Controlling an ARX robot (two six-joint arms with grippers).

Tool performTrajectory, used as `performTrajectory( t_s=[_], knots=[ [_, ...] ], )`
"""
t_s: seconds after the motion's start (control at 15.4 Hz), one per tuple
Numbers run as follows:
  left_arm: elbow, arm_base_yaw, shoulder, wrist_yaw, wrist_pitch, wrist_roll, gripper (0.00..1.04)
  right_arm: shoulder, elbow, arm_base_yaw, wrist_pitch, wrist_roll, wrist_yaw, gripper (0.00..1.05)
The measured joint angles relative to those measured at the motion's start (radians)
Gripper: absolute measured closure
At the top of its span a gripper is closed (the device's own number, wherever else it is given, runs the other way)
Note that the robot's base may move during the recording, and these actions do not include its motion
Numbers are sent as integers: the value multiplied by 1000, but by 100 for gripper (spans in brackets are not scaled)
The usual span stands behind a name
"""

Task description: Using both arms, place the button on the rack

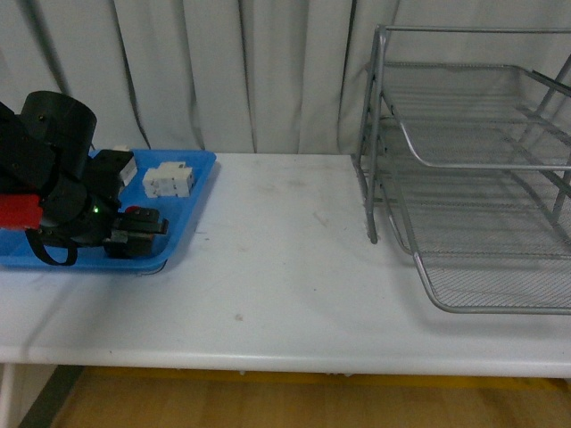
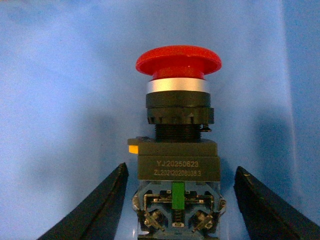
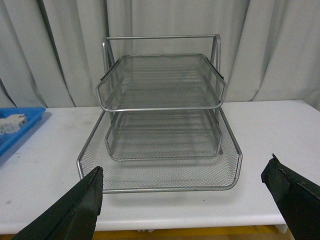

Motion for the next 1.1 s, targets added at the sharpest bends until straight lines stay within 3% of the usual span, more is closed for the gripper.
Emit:
performTrajectory(
  t_s=[0.13, 0.26, 0.65, 0.84, 0.97, 1.1],
  knots=[
    [0, 4, 0, -1, 1, 0, 57, 0, 0, 0, 0, 0, 0, 6],
    [0, 7, -2, 0, 2, -2, 67, 0, 0, 0, 0, 0, 0, 6],
    [-168, 7, -278, 33, 34, -12, 68, 0, 0, 0, 0, 0, 0, 6],
    [-426, -30, -621, 75, 71, -23, 68, 0, 0, 0, 0, 0, 0, 6],
    [-826, -99, -1114, 40, 29, -113, 68, 0, 0, 0, 0, 0, 0, 6],
    [-830, -87, -1102, 38, 56, -132, 68, 0, 0, 0, 0, 0, 0, 6]
  ],
)
